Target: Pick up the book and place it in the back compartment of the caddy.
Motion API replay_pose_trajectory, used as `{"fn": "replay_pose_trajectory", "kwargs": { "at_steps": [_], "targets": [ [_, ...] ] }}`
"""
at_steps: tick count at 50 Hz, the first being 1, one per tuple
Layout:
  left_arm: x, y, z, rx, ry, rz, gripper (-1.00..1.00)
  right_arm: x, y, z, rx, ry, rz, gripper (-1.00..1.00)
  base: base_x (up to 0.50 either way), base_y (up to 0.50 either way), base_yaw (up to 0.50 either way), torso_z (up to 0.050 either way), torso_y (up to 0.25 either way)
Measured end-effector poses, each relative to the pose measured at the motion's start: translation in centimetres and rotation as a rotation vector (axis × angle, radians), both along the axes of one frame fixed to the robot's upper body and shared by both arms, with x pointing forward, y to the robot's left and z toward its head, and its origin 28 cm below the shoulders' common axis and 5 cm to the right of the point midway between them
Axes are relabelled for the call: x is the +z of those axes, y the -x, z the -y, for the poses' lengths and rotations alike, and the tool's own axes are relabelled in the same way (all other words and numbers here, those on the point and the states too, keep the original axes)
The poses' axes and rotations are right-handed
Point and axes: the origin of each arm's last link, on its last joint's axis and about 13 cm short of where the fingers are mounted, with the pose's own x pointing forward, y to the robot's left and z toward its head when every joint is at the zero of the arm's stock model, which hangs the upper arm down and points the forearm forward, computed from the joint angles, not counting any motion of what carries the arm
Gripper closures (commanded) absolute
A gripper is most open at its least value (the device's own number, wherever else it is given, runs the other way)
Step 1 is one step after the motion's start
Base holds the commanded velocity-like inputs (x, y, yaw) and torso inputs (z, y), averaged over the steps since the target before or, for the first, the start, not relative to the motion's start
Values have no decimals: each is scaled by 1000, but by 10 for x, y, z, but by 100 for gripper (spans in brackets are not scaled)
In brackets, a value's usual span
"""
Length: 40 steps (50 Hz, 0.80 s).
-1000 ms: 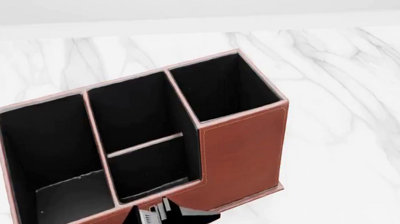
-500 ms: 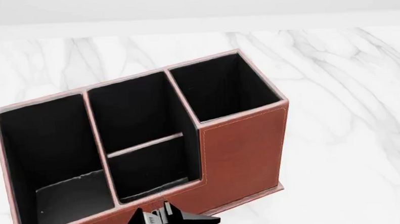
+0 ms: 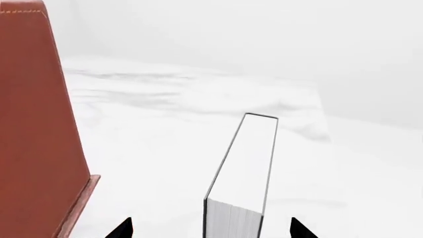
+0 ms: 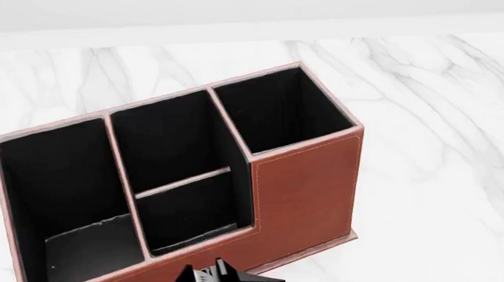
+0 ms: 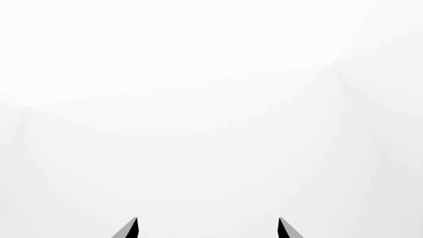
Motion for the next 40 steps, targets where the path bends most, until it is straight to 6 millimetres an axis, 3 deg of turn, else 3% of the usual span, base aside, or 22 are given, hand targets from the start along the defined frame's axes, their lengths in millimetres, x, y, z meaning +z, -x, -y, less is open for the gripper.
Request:
{"fn": "replay_pose_trajectory", "kwargs": {
  "at_steps": [40],
  "targets": [
    [-15,-2,17,-38,-88,-21,-100,1,0,1,0,-4,3,-100,0,0,0,0,0]
  ]
}}
